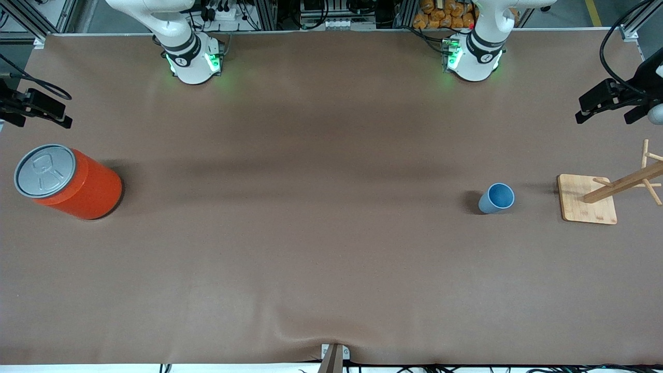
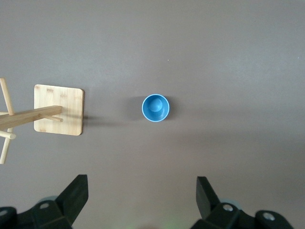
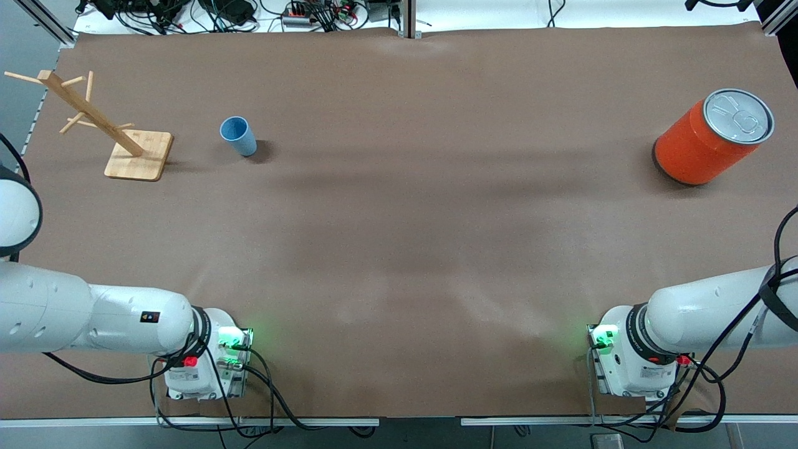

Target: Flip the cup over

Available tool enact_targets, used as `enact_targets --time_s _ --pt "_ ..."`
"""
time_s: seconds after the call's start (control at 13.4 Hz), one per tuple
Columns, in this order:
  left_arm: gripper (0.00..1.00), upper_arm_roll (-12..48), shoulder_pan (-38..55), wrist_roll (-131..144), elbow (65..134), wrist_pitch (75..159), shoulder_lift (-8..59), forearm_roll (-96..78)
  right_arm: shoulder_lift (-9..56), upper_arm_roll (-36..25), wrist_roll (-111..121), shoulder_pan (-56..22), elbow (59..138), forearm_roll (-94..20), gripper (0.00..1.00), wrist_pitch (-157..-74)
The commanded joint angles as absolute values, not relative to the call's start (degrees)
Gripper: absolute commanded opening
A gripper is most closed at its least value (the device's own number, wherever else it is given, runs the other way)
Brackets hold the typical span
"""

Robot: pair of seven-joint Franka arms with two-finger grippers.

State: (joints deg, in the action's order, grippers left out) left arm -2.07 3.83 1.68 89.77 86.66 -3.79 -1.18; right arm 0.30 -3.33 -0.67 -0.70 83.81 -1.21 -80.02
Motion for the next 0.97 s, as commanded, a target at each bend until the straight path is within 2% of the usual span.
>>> enact_targets --time_s 0.0,0.89 --pt "1.00 -2.11 3.78 1.05 88.24 86.05 -2.99 -0.44 -0.09 -3.43 -1.58 -1.32 84.20 -0.88 1.00 -80.16" --pt "1.00 -2.11 3.78 0.79 88.33 85.52 -2.90 -0.61 0.09 -3.43 -1.58 -1.49 84.20 -0.79 1.00 -80.42"
